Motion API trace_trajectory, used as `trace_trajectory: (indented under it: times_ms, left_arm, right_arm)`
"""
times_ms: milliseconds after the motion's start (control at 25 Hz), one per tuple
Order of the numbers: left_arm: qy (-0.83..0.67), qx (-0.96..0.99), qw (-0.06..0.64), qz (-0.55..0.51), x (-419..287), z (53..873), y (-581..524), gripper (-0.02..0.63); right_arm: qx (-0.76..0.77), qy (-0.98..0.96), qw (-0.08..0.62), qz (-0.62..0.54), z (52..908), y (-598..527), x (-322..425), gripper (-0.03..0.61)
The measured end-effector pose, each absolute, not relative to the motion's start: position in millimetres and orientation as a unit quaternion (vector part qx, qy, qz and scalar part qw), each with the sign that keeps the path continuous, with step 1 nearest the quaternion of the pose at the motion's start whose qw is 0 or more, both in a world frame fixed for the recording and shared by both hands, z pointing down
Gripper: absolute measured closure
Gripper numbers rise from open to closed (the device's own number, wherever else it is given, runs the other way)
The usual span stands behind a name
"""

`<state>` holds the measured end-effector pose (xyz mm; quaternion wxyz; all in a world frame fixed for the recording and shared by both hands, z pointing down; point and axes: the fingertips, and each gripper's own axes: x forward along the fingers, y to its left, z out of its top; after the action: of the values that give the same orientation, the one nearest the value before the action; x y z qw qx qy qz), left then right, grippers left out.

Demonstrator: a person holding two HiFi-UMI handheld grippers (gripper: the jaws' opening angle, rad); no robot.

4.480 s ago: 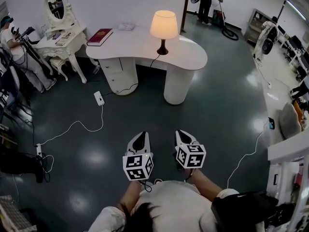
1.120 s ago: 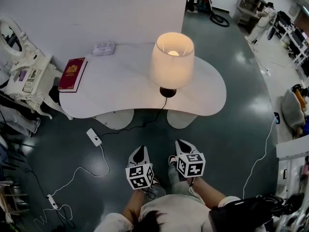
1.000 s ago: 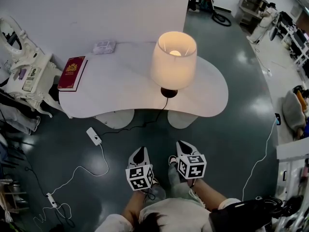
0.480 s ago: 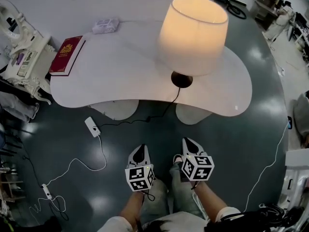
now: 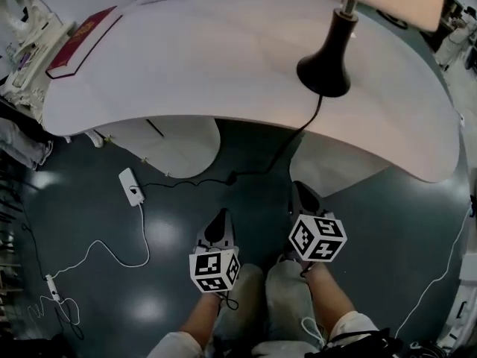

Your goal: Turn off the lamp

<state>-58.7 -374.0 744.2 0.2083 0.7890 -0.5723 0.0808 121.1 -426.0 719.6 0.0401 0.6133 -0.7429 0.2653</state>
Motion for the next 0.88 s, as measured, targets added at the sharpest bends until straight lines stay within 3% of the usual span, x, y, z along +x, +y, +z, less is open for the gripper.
trace_trajectory:
  times_ms: [360, 880]
  left_arm:
    - [-0.576, 0.804, 0.137, 0.055, -49.5, 820.4, -405.6, 0.606]
    - [-0.581, 0.807, 0.085, 0.065, -48.3, 786.7, -404.8, 0.603]
  right_arm:
    - [0.613, -0.757, 0.012, 0.224, 805.5, -461.6, 124.2, 0.580]
    - [0.618, -0.760, 0.007, 0.201, 794.9, -453.7, 130.8, 0.580]
